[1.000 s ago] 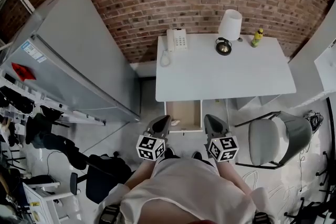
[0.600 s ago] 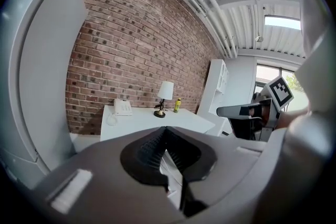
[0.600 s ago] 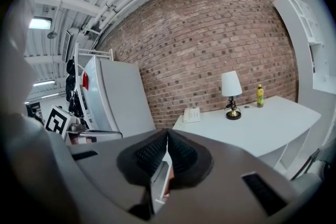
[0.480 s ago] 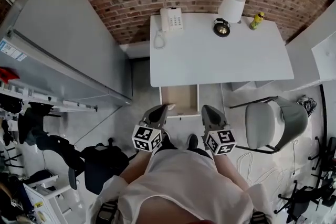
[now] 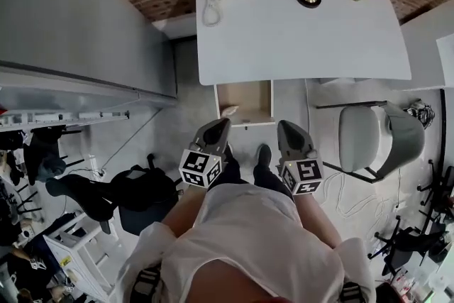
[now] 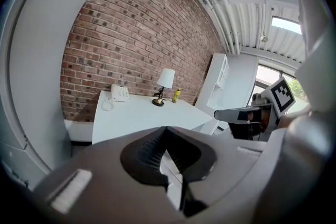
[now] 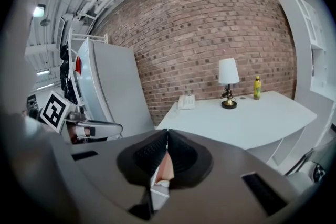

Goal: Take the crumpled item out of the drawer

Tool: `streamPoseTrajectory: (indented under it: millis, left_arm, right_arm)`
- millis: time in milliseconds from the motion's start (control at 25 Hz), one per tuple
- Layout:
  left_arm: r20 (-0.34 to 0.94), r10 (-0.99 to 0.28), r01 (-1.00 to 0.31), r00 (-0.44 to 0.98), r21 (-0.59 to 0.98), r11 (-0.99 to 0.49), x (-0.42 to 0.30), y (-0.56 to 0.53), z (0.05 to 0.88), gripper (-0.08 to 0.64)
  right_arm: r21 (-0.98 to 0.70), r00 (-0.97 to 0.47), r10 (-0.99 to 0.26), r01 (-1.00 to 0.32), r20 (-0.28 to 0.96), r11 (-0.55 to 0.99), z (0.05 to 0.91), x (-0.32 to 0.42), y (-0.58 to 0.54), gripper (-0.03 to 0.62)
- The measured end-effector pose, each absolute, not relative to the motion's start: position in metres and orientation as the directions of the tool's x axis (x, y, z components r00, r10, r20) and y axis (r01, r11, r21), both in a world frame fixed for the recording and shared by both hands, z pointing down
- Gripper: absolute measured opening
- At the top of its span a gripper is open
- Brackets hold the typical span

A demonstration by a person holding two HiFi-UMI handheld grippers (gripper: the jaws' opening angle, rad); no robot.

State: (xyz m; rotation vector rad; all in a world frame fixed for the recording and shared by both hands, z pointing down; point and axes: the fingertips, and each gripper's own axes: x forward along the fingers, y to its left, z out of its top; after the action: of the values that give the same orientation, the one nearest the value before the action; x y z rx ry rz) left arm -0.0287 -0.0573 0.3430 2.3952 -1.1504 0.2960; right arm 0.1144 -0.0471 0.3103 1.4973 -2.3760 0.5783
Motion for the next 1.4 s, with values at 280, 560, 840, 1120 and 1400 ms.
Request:
streamPoseTrajectory:
  millis: [280, 560, 840, 1120, 1400]
  left_arm:
    - [0.433, -0.670, -0.798, 0.603, 0.323, -0.509, -0.033, -0.068, 0.377, 0.009]
    - [0.459, -0.643, -0.790, 0.613, 0.341, -0.510, -0.033, -0.071, 0.408, 0.009]
    - [0.494, -0.647, -0.815, 0.580, 0.353, -0.460, -0.054, -0.061, 0.437, 0.009]
    - [0.542, -0.618, -0.822, 0.570, 0.375, -0.430, -0.063, -0.038, 0.482, 0.009]
    - [0.590, -0.604, -0.844, 0.536, 0.375, -0.383, -0.075, -0.014, 0.526, 0.009]
  right_arm:
    - [-0.219, -0.485, -0.740, -0.874, 0.467, 0.434, 0.344, 0.101, -0.060, 0.011]
    - [-0.211, -0.495, -0.713, -0.866, 0.497, 0.453, 0.371, 0.094, -0.074, 0.011]
    - [-0.246, -0.500, -0.679, -0.863, 0.538, 0.440, 0.408, 0.089, -0.070, 0.011]
    - [-0.284, -0.500, -0.652, -0.864, 0.569, 0.415, 0.453, 0.081, -0.049, 0.011]
    - [-0.299, -0.489, -0.629, -0.871, 0.604, 0.390, 0.499, 0.079, -0.022, 0.011]
